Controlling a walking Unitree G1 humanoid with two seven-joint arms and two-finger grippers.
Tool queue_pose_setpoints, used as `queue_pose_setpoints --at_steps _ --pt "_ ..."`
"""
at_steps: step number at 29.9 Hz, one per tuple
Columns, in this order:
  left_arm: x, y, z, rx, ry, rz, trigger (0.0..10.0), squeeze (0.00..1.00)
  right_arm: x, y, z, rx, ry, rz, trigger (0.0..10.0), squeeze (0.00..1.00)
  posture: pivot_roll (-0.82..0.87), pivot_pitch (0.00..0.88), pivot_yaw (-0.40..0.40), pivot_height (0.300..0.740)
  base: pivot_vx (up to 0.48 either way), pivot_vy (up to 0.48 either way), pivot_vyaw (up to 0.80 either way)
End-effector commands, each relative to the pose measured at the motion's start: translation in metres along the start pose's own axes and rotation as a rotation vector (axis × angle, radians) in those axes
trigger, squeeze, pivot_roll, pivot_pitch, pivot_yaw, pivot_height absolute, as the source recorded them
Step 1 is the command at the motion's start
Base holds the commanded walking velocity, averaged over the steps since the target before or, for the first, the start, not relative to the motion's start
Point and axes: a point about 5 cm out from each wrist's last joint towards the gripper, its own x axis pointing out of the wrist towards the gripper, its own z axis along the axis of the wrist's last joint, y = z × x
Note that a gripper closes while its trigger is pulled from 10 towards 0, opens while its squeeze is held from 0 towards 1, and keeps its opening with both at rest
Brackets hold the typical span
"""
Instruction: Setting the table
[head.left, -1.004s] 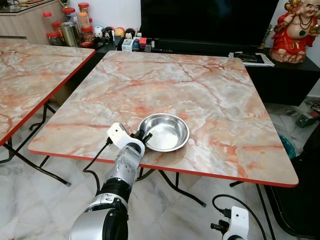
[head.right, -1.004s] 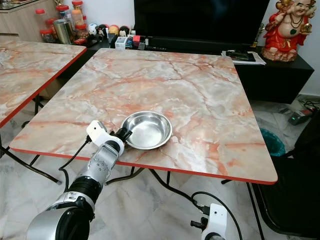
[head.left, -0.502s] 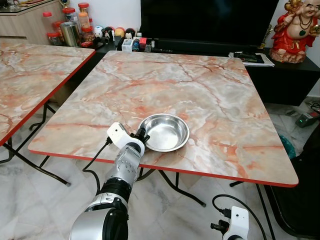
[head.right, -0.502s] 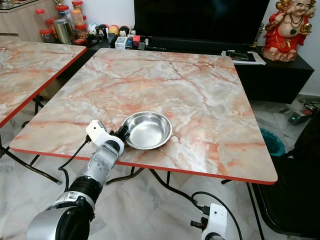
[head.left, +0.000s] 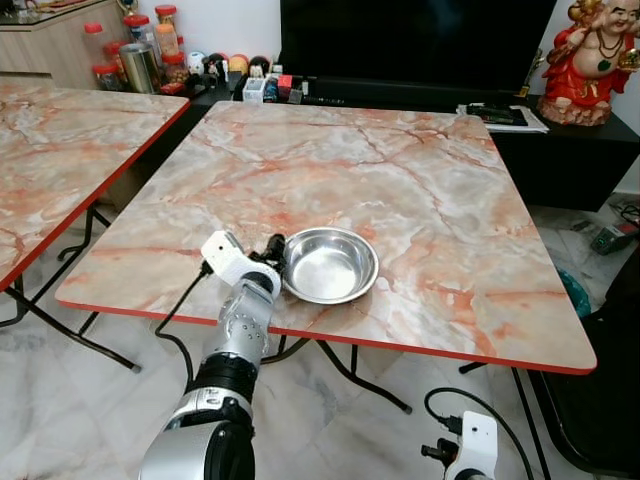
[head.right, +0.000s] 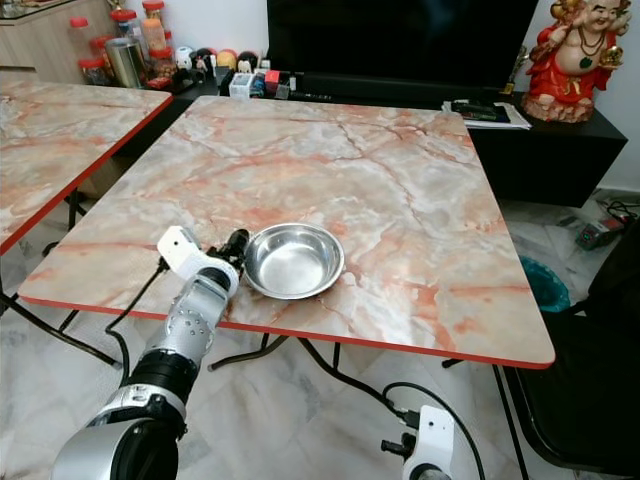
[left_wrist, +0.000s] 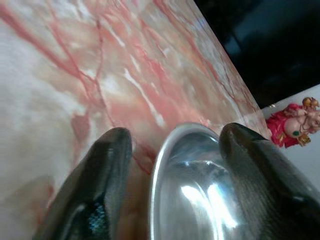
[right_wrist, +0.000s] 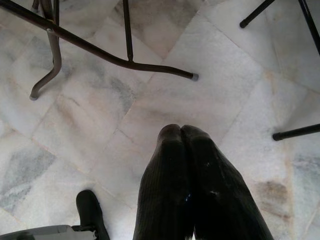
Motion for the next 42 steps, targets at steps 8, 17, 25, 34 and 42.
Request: queue_pose_setpoints --at_steps 8,17,25,34,42 --pt "-0.009 0.019 0.035 0.126 -0.214 0.099 10.0 0.00 0.001 0.001 0.004 0.003 -0.006 0.000 10.0 0.00 -0.02 0.000 -0.034 0.740 0.000 0.000 0.00" --pt "-0.026 0.031 0.073 0.467 -0.452 0.055 10.0 0.00 0.001 0.001 0.006 0.015 -0.017 -0.002 10.0 0.00 -0.02 0.000 -0.037 0.740 0.000 0.000 0.00" --pt "-0.052 0.090 0.097 0.722 -0.503 0.235 10.0 0.00 0.000 -0.001 0.002 0.011 -0.013 -0.007 10.0 0.00 -0.02 0.000 -0.024 0.740 0.000 0.000 0.00" --pt "-0.081 0.130 0.116 0.879 -0.553 0.396 10.0 0.00 0.000 -0.001 0.002 0.004 -0.016 0.000 10.0 0.00 -0.01 0.000 -0.026 0.740 0.000 0.000 0.00" --pt "-0.111 0.197 0.097 0.866 -0.384 0.681 10.0 0.00 0.000 0.000 0.003 -0.002 -0.018 0.004 10.0 0.00 -0.01 0.000 -0.027 0.740 0.000 0.000 0.00"
